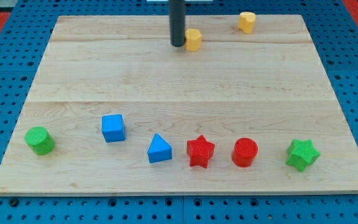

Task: Push yellow hexagon near to the yellow heart

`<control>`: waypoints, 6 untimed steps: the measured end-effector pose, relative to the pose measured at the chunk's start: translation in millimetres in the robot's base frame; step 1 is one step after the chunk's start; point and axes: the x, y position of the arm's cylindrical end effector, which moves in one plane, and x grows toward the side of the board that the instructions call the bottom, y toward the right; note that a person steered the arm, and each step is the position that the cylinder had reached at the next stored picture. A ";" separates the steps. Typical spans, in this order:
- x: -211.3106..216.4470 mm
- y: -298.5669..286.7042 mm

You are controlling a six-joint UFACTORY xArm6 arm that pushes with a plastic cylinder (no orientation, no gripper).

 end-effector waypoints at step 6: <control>-13.3 63.0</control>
